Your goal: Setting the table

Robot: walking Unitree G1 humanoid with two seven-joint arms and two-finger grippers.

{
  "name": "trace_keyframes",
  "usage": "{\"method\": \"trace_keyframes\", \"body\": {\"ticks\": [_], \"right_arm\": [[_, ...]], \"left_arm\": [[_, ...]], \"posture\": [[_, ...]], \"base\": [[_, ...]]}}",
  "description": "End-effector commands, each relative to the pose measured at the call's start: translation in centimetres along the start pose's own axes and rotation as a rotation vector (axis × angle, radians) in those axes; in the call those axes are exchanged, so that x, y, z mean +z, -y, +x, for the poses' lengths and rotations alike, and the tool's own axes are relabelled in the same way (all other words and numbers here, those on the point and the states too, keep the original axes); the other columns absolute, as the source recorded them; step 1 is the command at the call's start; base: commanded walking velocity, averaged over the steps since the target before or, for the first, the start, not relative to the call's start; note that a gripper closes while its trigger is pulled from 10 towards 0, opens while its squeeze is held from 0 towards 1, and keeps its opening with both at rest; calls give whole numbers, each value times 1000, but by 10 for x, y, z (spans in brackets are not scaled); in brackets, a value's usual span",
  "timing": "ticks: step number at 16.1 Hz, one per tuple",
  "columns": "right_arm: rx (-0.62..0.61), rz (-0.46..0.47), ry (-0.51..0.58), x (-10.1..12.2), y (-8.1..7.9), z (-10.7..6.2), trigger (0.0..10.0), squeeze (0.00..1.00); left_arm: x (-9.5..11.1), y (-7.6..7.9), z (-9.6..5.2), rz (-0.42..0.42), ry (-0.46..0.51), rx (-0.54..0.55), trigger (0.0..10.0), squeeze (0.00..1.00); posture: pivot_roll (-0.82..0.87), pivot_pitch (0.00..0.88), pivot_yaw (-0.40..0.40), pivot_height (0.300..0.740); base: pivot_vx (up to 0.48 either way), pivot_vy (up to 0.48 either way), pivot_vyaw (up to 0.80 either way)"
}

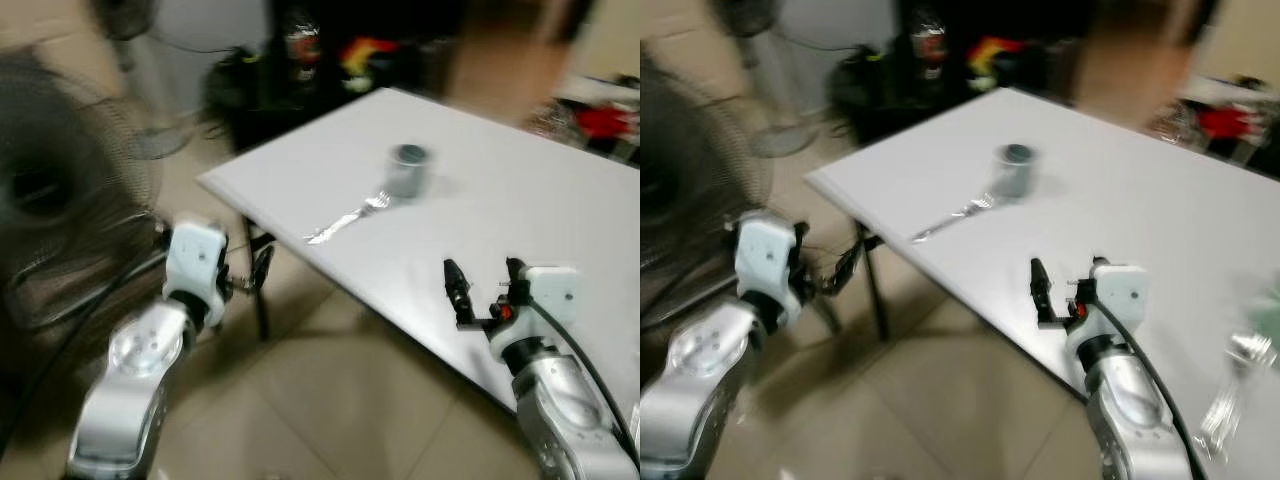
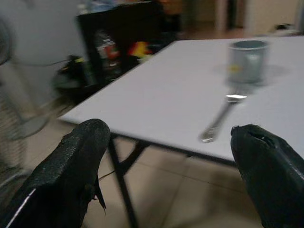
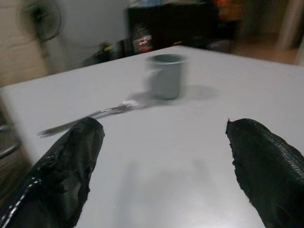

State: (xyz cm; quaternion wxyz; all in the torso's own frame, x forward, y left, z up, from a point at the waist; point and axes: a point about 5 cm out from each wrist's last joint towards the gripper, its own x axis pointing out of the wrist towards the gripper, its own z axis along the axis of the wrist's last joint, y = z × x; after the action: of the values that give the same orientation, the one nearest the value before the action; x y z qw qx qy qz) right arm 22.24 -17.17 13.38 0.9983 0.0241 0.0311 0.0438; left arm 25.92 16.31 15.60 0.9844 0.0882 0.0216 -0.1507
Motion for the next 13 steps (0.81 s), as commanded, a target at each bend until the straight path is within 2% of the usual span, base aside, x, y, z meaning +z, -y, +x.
{"method": "trace_keyframes", "body": {"ticks": [1, 10, 13], "right_arm": [[7, -8, 15, 4, 0, -1, 10000, 1000], [101, 6, -8, 2, -10, 3, 10000, 1000], [88, -1, -4, 3, -8, 4, 10000, 1000]], "left_arm": [[-5, 3, 1, -9, -28, -8, 10000, 0], [-6, 0, 1, 19, -35, 12, 10000, 0], [-6, 1, 1, 22, -33, 10, 10000, 0]], "posture": [[-24, 0, 10, 740], [-7, 0, -22, 740], [-9, 0, -20, 740]], "base": [[0, 0, 800], [0, 0, 800], [0, 0, 800]]}}
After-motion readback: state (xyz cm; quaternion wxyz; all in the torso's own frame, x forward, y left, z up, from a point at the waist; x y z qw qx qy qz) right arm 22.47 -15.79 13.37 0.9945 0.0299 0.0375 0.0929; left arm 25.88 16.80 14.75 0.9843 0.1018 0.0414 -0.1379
